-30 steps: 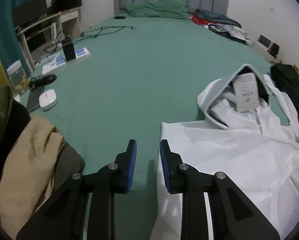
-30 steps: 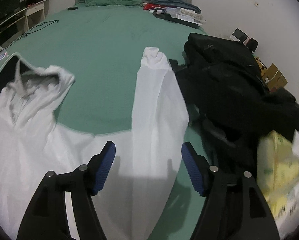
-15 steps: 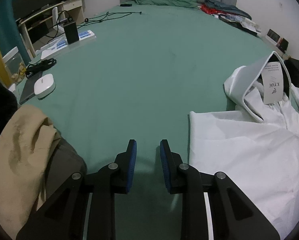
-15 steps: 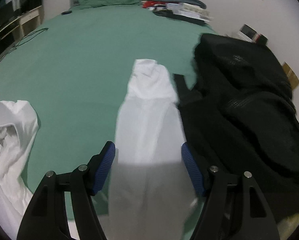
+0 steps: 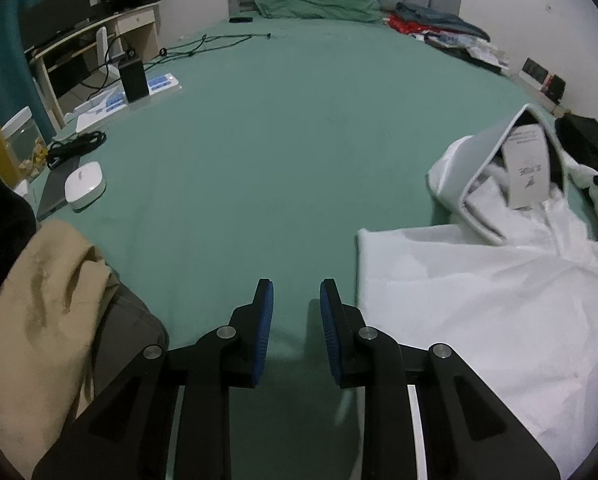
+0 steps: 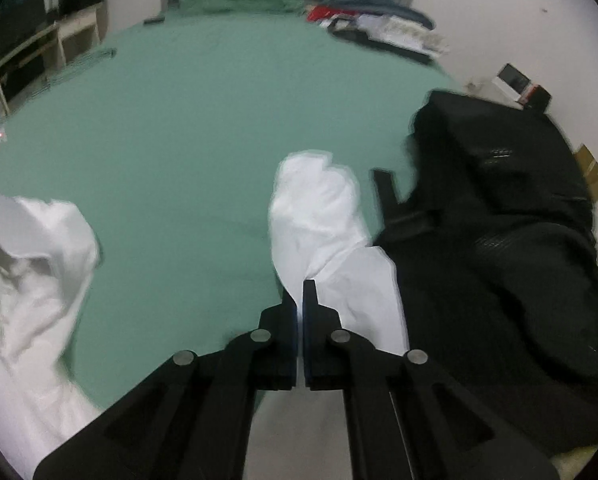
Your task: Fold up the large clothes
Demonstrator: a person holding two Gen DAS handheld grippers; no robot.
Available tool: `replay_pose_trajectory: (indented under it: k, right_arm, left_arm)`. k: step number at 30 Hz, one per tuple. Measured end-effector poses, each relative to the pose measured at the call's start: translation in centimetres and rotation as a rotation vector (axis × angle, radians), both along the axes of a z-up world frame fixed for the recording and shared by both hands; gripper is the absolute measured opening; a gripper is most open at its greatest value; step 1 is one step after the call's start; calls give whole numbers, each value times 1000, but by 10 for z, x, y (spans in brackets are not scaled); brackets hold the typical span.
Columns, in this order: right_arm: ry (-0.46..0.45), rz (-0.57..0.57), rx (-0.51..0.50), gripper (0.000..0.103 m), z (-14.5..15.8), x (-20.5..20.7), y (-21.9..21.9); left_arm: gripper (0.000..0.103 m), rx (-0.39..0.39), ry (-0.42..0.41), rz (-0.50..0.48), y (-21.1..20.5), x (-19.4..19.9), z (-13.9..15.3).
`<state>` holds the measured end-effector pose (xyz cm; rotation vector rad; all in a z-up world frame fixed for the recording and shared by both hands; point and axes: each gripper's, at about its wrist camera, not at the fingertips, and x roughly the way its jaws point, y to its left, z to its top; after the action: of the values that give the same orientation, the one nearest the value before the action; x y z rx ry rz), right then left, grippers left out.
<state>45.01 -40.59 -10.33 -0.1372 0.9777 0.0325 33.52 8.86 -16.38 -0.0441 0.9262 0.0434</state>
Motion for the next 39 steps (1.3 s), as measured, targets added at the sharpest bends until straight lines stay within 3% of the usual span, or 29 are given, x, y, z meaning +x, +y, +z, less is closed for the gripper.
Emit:
replay_pose_trajectory:
  k: [8,15,20,23,25,28,33,35,37,39]
  right_arm:
    - [-89,18,109,2,88,-65,5]
    - [-124,113,145,2,144,-105,72]
    - [-159,205,180,2,164,-130,132]
    - [-145,262,199,2,152,-142,167]
    - [-109,300,180,3,128,-150,197]
    - [13,318,175,3,66,-156,228]
    - [221,283,48,5,-28,-177,248]
    - [276,263,7,17,-45,-183,247]
    - [265,257,-51,55,-48,-192,245]
    - [204,249,-130,66,-36,-196,247]
  left_arm:
    - [26,-35,-56,-44,-9,-17,31]
    - [26,-81,-93,-62,-3,-33,55]
    - [26,-94,-96,-63,8,-45,58]
    - [26,-110,-86,-58,16,-49,56]
    - [26,-119,-78,-55,21,-51,56]
    - [26,-132,-69,-53,25,-50,55]
    - [26,-144,-46,-56,28,-48,53]
    - [26,-147,-35,-54,28,-47,52]
    - [26,-155,-29,-49,29,-46,51]
    - [26,-161,-19,-43,31,-45,51]
